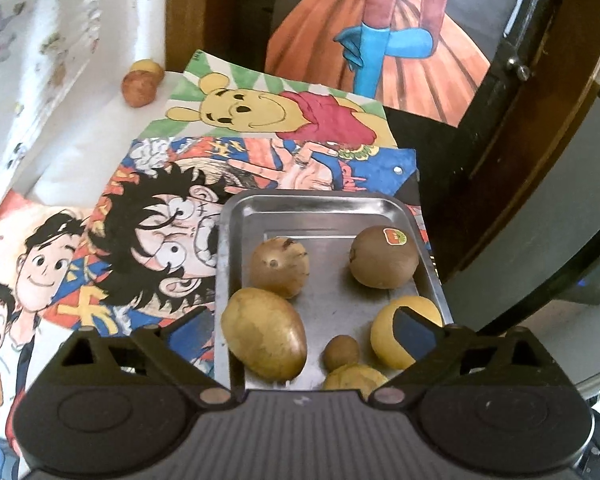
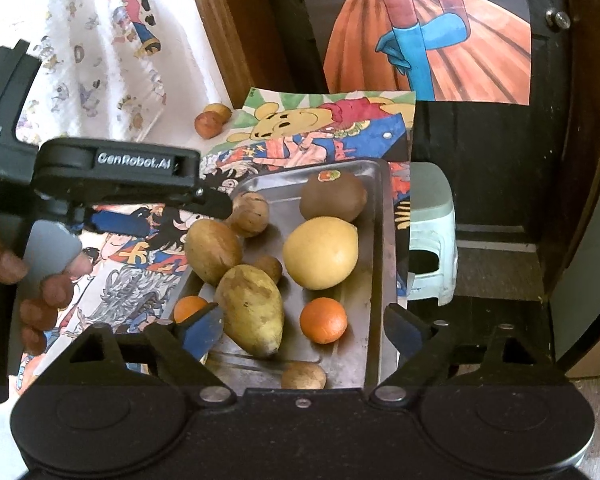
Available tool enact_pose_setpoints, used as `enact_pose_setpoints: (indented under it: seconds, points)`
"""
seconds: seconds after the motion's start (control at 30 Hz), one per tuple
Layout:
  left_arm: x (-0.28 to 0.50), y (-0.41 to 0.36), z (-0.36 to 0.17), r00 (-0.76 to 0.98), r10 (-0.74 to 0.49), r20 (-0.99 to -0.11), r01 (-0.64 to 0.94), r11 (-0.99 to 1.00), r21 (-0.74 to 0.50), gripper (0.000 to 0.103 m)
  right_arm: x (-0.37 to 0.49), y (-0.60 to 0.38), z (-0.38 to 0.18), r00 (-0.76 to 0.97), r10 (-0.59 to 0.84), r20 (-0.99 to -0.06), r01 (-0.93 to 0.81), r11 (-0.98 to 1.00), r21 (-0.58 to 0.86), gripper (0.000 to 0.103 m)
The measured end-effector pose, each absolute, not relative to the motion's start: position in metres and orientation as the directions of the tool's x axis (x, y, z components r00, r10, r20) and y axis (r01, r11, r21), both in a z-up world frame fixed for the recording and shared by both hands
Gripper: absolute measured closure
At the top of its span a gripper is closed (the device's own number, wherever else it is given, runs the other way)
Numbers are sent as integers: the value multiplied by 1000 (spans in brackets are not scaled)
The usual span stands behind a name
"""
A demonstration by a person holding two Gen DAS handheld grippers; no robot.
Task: Organize fruits
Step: 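Withdraw both tools back from the tray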
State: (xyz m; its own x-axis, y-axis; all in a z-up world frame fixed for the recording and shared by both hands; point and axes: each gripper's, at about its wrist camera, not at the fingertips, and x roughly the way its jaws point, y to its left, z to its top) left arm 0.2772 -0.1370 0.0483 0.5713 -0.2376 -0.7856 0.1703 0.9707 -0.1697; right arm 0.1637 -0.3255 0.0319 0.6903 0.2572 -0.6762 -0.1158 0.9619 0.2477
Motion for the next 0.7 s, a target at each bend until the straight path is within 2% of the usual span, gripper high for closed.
enact_pose_setpoints:
  seconds: [0.4, 0.7]
  points:
    - [246, -108, 60, 613, -152, -776, 46, 987, -157, 1, 156, -322, 44, 702, 271, -659, -124, 957, 262, 4]
    - [225, -88, 63, 613, -88, -785, -4, 993, -115, 1, 144, -320, 59, 750, 213, -626, -97, 972, 215, 2]
